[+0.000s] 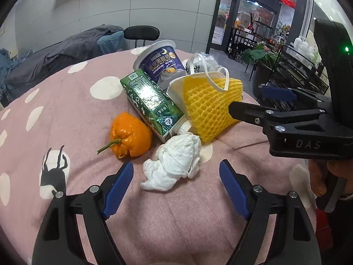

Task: Collect trash
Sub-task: 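Grasp the white tissue with the left tool while the right tool grasps the yellow mesh net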

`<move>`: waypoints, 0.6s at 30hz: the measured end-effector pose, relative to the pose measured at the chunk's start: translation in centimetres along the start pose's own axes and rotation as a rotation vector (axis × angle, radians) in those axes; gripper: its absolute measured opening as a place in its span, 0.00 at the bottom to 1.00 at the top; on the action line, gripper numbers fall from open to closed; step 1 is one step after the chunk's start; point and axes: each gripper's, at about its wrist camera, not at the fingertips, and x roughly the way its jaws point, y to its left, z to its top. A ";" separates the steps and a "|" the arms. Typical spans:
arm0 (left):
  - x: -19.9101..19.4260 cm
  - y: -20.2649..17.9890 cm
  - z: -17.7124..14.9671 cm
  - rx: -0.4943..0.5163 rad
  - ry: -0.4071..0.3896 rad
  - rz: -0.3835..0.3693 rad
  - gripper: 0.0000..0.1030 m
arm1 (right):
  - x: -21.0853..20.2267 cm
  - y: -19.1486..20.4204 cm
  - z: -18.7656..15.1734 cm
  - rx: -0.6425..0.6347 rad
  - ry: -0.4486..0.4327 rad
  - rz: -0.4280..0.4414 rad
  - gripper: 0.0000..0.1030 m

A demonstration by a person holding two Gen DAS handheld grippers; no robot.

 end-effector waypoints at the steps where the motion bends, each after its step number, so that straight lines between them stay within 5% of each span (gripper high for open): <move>1: 0.4 0.0 0.2 0.005 0.009 0.004 0.76 | 0.6 0.1 0.4 -0.009 0.004 -0.001 0.82; 5: 1.9 0.2 0.7 -0.001 0.056 -0.004 0.68 | 2.1 0.5 1.8 -0.043 0.014 -0.017 0.66; 9: 2.5 0.8 0.9 -0.044 0.084 -0.029 0.51 | 2.7 1.0 2.0 -0.066 0.027 -0.047 0.25; 13: 1.8 1.2 0.4 -0.067 0.077 -0.044 0.34 | 1.4 0.6 1.3 -0.046 0.005 -0.028 0.16; 18: 0.3 1.3 -0.1 -0.075 0.043 -0.054 0.25 | -1.2 0.5 0.0 -0.012 -0.018 0.017 0.10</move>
